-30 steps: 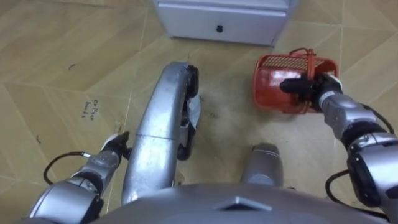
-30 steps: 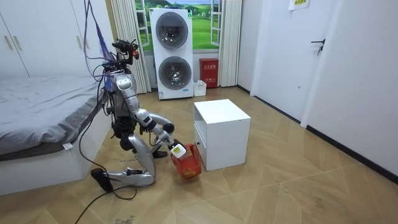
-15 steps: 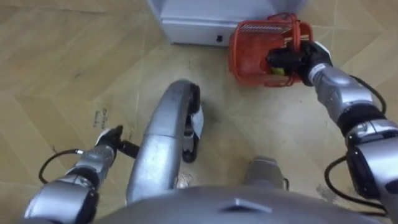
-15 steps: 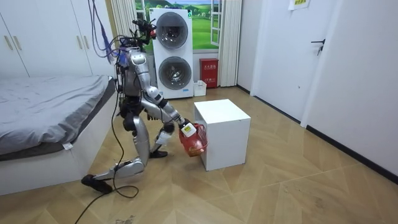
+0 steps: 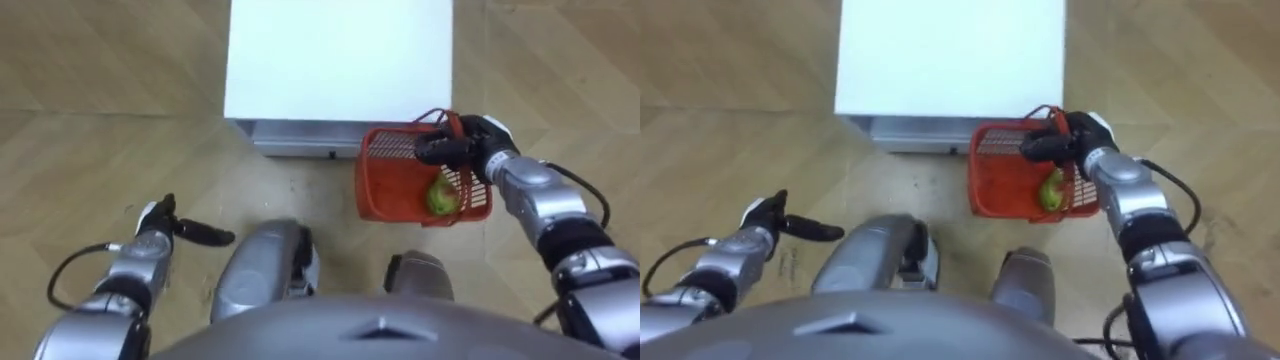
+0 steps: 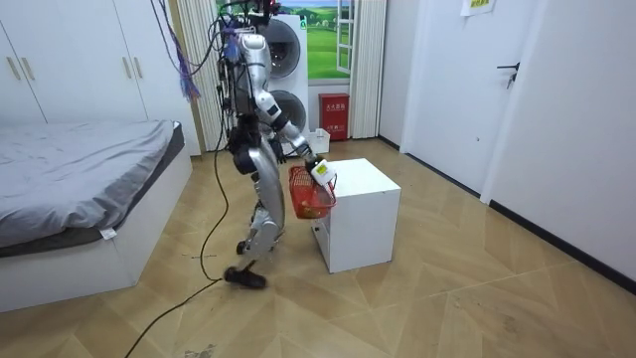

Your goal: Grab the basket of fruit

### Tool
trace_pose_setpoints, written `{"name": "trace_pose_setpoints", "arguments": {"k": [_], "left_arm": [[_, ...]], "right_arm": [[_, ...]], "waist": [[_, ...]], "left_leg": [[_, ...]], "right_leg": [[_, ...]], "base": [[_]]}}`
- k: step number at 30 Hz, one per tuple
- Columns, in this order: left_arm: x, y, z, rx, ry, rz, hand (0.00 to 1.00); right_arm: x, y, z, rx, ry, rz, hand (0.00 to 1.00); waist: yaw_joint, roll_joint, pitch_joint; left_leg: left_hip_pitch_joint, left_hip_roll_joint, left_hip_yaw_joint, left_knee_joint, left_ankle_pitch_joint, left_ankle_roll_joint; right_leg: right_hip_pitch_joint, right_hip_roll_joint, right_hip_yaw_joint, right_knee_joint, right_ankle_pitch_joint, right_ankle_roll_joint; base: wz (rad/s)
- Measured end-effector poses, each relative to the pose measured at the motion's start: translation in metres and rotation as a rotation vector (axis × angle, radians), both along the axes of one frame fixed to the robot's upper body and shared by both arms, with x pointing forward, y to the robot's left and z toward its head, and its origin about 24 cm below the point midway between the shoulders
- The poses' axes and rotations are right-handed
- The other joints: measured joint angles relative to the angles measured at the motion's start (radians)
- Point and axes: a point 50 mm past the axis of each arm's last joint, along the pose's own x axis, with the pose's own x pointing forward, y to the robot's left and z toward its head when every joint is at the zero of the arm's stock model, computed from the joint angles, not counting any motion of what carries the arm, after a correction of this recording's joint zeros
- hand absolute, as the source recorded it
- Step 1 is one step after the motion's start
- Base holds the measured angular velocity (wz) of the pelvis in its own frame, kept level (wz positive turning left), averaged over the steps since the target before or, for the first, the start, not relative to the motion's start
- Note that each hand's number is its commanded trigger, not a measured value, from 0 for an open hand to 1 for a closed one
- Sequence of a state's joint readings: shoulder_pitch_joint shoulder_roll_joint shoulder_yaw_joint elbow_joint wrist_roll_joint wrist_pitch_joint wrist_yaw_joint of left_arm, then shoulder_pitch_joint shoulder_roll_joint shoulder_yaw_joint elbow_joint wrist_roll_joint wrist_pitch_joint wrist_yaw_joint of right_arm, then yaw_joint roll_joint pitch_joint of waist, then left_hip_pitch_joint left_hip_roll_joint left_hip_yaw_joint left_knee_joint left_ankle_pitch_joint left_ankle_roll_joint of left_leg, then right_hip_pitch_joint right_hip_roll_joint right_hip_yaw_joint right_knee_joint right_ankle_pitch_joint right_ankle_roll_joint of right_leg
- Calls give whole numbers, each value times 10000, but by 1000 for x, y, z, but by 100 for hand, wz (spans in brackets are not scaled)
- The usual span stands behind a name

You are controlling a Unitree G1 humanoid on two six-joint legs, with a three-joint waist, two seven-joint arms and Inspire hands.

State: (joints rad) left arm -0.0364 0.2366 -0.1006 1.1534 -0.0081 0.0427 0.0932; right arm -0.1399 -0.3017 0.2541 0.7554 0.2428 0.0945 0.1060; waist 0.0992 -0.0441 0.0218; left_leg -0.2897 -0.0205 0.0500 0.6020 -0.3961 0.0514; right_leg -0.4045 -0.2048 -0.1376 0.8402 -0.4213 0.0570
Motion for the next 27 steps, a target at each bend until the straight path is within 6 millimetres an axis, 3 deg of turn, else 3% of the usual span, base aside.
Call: {"name": "trace_pose_setpoints", "arguments": {"k": [1, 2, 4, 6, 7, 8, 9, 11, 14, 16, 18, 21, 23, 27], "left_arm": [[-6, 3, -1, 222, -17, 86, 0], [-12, 0, -2, 338, -8, 142, 0], [-26, 3, -4, 505, 63, 239, 0], [-32, 2, -5, 546, 141, 269, 0], [-31, 1, -5, 564, 51, 225, 0], [-36, 0, -6, 558, 186, 162, 0], [-42, 2, -7, 628, 380, 183, 0], [-61, -1, -11, 789, 1115, -87, 0], [-69, -6, -14, 891, 1630, -537, 0], [-67, -7, -14, 996, 1698, -697, 0], [-67, -5, -13, 1129, 1695, -760, 0], [-69, -4, -13, 1211, 1859, -616, 0], [-70, -5, -14, 1213, 1933, -594, 0], [-70, -5, -14, 1200, 1932, -622, 0]], "right_arm": [[-1, 2, 1, -80, -79, 96, 100], [-2, 2, 3, -139, -175, 108, 100], [4, 11, 8, 118, -541, 233, 100], [5, 12, 9, 134, -616, 343, 100], [5, 10, 10, 62, -592, 405, 100], [4, 9, 10, 66, -533, 575, 100], [3, 13, 8, 156, -496, 617, 100], [11, 21, 20, 373, -1199, 939, 100], [32, 30, 42, 382, -2397, 1355, 100], [36, 31, 45, 384, -2527, 1386, 100], [36, 32, 45, 431, -2510, 1417, 100], [39, 36, 50, 514, -2755, 1458, 100], [40, 37, 53, 520, -2917, 1423, 100], [41, 38, 56, 574, -3042, 1454, 100]], "waist": [[-92, -127, -21], [-169, -34, -65], [-162, -235, 23], [-293, -482, 48], [-157, -655, 82], [62, -687, 76], [222, -764, -5], [354, -741, -8], [455, -558, -4], [412, -344, -73], [436, -260, -120], [421, -256, -128], [413, -345, -80], [401, -419, -61]], "left_leg": [[420, 137, -84, -463, 171, -178], [613, 402, -73, -558, 169, -336], [550, 643, 88, -575, 492, -757], [182, 359, 76, -1547, 635, -618], [-282, 87, 35, -2227, 1315, -404], [-614, 33, 208, -2407, 2605, 14], [-496, 143, 436, -2315, 2679, -82], [189, 161, 514, -2648, 2706, -47], [541, 32, 126, -2855, 2685, -84], [757, 24, 135, -3081, 2686, -100], [1086, -42, 128, -3396, 2746, -192], [1328, -32, 126, -3537, 2762, -216], [1434, -33, 130, -3558, 2758, -221], [1449, -61, 130, -3561, 2701, -225]], "right_leg": [[65, 306, -142, -2080, 560, -108], [382, 579, -330, -2428, 1204, -259], [1183, 923, -257, -3373, 1376, -472], [1940, 1052, 328, -4225, 1498, -461], [2300, 1049, 463, -4651, 1512, -434], [2576, 1173, 464, -4859, 1509, -399], [2718, 1152, 429, -5017, 1501, -332], [3426, 1157, -119, -6008, 1947, -74], [4104, 1226, -668, -6961, 2279, -234], [4275, 1278, -808, -7003, 2283, -239], [4454, 1294, -874, -7005, 2281, -239], [4649, 1308, -1102, -6974, 2274, -237], [4750, 1303, -1131, -6954, 2273, -237], [4748, 1289, -1143, -6878, 2267, -227]], "base": [[33], [22], [21], [63], [40], [18], [0], [-15], [-22], [16], [13], [8], [4], [2]]}}
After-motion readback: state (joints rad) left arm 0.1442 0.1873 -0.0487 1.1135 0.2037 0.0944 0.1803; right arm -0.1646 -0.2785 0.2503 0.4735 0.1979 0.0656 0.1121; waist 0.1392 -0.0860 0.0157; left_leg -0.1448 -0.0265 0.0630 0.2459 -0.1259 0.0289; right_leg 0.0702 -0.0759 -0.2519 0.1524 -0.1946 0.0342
